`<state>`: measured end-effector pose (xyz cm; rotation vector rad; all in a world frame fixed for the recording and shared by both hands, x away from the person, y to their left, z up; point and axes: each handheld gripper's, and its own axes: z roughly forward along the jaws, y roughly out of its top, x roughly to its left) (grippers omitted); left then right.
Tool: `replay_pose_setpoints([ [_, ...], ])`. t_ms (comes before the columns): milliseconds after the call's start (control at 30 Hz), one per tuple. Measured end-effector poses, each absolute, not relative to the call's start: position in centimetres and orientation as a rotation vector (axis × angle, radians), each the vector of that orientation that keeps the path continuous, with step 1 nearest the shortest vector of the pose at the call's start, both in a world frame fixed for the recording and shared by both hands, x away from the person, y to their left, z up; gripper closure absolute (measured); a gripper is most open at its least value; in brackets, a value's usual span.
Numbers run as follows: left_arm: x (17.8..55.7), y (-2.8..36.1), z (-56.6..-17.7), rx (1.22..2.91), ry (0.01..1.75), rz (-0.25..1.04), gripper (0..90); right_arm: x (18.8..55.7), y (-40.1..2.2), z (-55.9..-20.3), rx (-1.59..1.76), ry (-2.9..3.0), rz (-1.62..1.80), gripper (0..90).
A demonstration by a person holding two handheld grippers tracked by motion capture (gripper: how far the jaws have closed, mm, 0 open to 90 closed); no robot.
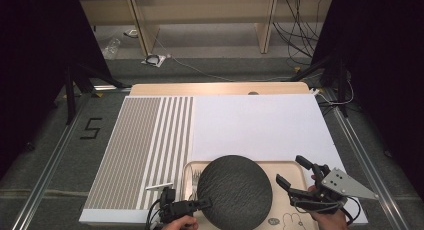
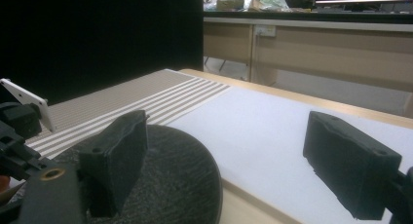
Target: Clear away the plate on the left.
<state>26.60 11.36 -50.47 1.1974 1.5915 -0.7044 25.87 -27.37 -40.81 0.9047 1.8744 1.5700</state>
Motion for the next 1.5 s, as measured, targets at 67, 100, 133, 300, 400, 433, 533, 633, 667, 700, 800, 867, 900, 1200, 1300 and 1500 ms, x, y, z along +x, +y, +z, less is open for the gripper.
replay_pose_setpoints([
  [67,26.6,11.1,-50.5,1.207,1.589,-0.709,85.1,25.9,-27.3,-40.8,0.902,1.872,1.574,17.4],
  [100,26.6,11.0,-50.5,1.212,1.588,-0.711,85.2,25.9,-27.3,-40.8,0.9,1.872,1.574,17.4],
  [133,26.6,10.9,-50.6,1.215,1.586,-0.713,85.1,25.9,-27.3,-40.8,0.9,1.872,1.574,17.4],
  [300,26.6,10.5,-50.6,1.23,1.58,-0.719,85.1,25.9,-27.3,-40.8,0.9,1.869,1.58,17.4],
  [400,26.6,10.3,-50.7,1.237,1.58,-0.72,85.1,25.9,-27.3,-40.8,0.893,1.87,1.581,17.4],
  [433,26.6,10.2,-50.7,1.239,1.581,-0.722,85.1,25.9,-27.3,-40.8,0.894,1.87,1.582,17.4],
  [533,26.7,10.0,-50.8,1.246,1.582,-0.722,85.1,25.9,-27.3,-40.8,0.9,1.872,1.576,17.4],
  [633,26.7,9.8,-50.9,1.251,1.587,-0.724,85.1,25.9,-27.3,-40.8,0.896,1.872,1.576,17.4],
  [667,26.7,9.7,-50.9,1.252,1.589,-0.727,85.0,25.9,-27.3,-40.8,0.895,1.871,1.579,17.4],
  [700,26.7,9.7,-51.0,1.254,1.59,-0.726,85.0,25.9,-27.3,-40.8,0.895,1.871,1.579,17.4],
  [800,26.7,9.5,-51.1,1.261,1.593,-0.733,85.0,25.8,-27.3,-40.8,0.901,1.873,1.573,17.4],
  [867,26.8,9.3,-51.1,1.259,1.597,-0.739,84.9,25.9,-27.3,-40.8,0.898,1.871,1.578,17.4],
  [900,26.8,9.3,-51.2,1.257,1.602,-0.745,84.9,25.9,-27.3,-40.8,0.895,1.871,1.579,17.4],
  [1200,26.8,8.6,-51.5,1.269,1.611,-0.758,84.5,25.9,-27.3,-40.8,0.891,1.871,1.579,17.4],
  [1300,27.0,8.5,-51.4,1.273,1.608,-0.76,84.3,25.8,-27.3,-40.8,0.893,1.874,1.575,17.4],
  [1500,27.1,8.5,-51.2,1.301,1.602,-0.745,83.7,25.9,-27.2,-40.8,0.895,1.872,1.582,17.4],
])
